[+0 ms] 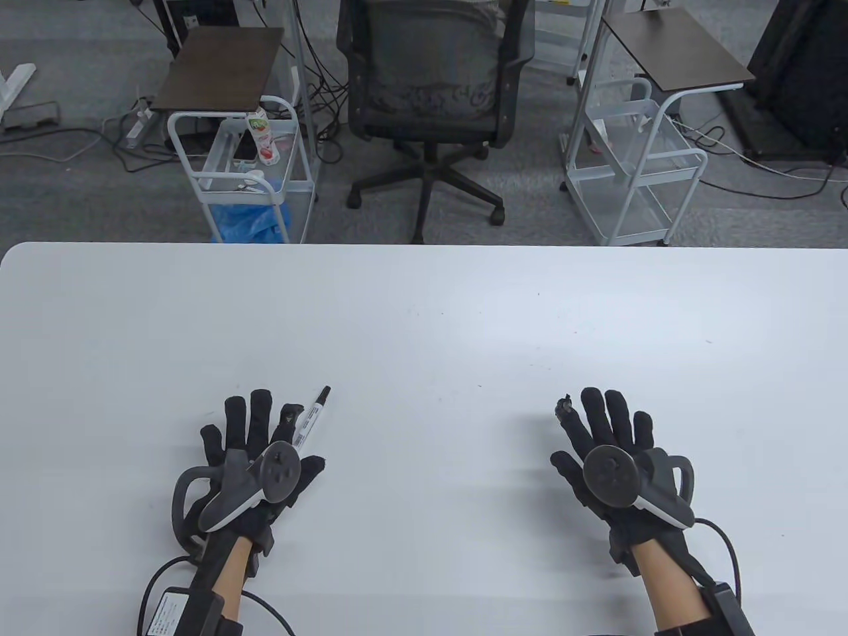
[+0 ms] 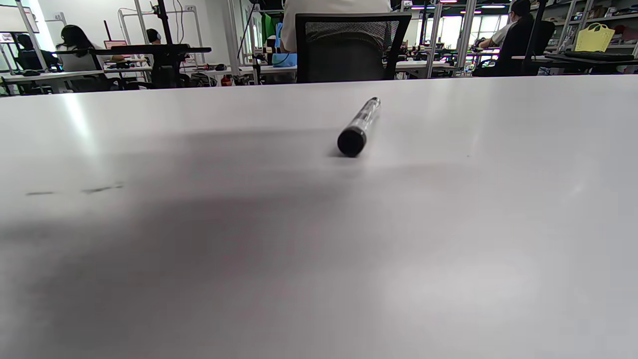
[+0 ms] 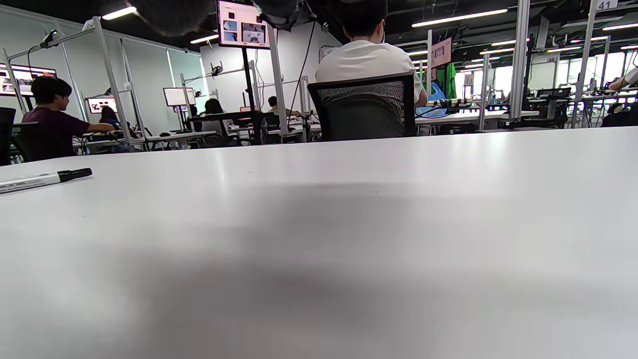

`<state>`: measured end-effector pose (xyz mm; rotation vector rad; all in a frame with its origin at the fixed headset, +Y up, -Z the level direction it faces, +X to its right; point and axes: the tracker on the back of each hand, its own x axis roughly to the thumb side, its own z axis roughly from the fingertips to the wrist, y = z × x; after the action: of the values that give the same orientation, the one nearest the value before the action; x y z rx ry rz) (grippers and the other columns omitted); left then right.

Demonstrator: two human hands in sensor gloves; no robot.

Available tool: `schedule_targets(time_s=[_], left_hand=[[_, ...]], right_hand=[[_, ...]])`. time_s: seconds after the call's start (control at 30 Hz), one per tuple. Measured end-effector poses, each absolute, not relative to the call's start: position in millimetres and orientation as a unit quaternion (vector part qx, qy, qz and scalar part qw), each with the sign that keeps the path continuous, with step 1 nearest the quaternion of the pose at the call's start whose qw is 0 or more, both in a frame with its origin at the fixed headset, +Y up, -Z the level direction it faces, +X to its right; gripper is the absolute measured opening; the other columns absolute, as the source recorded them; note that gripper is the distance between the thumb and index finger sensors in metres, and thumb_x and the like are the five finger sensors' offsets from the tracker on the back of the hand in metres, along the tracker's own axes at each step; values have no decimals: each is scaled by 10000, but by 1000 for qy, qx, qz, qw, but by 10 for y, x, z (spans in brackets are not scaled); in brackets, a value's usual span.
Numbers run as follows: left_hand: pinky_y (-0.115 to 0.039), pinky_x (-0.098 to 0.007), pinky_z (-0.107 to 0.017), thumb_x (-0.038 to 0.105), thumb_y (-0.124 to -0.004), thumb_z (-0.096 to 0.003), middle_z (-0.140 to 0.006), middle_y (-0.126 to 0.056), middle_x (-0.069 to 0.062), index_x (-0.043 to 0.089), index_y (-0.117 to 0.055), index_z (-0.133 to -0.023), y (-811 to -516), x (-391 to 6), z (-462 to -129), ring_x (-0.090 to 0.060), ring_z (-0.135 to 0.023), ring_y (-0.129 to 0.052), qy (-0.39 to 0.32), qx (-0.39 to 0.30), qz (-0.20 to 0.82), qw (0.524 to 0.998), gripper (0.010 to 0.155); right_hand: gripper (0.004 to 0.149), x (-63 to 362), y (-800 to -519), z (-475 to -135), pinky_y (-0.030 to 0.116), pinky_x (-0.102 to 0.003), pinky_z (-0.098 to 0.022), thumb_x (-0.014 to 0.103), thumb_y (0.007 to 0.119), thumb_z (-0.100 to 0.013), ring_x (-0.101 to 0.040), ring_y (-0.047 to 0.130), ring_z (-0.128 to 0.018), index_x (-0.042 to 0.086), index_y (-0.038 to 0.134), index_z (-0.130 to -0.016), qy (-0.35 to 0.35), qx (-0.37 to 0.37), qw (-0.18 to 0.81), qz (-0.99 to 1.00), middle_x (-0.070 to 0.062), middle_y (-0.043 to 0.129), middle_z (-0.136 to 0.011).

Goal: Remove marker cap from marker with right hand

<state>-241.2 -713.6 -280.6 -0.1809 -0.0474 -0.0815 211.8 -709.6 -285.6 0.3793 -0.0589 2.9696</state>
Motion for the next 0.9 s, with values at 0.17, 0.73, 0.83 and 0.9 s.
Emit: schedule_targets(time_s=[0.17, 0.73, 0.83, 0.9], left_hand=[[-164, -685, -839, 773, -361, -434, -1279, 33, -76, 341, -142, -1212, -7019, -2423, -2807, -416, -1167, -15, -8, -73, -17, 997, 917], [-554, -556, -798, 575, -785, -459, -1095, -652, -124, 141, -511, -1178, -7179, -2027, -3458, -326, -939, -687, 161, -127, -8, 979, 884], [-578, -543, -787, 543, -796, -469, -1044, -706, -101, 131, -587, -1138, -7316, -2001, -3536, -299, -897, -724, 181, -141, 0, 973, 812], [-592, -537, -780, 533, -800, -473, -1020, -733, -92, 127, -625, -1115, -7393, -1979, -3569, -291, -879, -742, 186, -150, -9, 971, 779]], right_hand=[[722, 2115, -7066, -2840, 159, -687, -734, 515, 533, -583, -480, 134, -1090, 217, 310, -1202, -24, 132, 82, 988, -226, 154, -1253], [718, 2132, -7061, -2846, 175, -691, -735, 511, 536, -586, -484, 153, -1093, 212, 320, -1202, -22, 138, 105, 985, -232, 178, -1256], [717, 2133, -7063, -2858, 175, -691, -735, 511, 535, -587, -484, 155, -1093, 213, 321, -1203, -20, 137, 109, 984, -235, 178, -1255], [717, 2134, -7064, -2856, 178, -692, -735, 510, 537, -586, -485, 160, -1093, 209, 325, -1203, -19, 137, 110, 984, -236, 183, -1255]])
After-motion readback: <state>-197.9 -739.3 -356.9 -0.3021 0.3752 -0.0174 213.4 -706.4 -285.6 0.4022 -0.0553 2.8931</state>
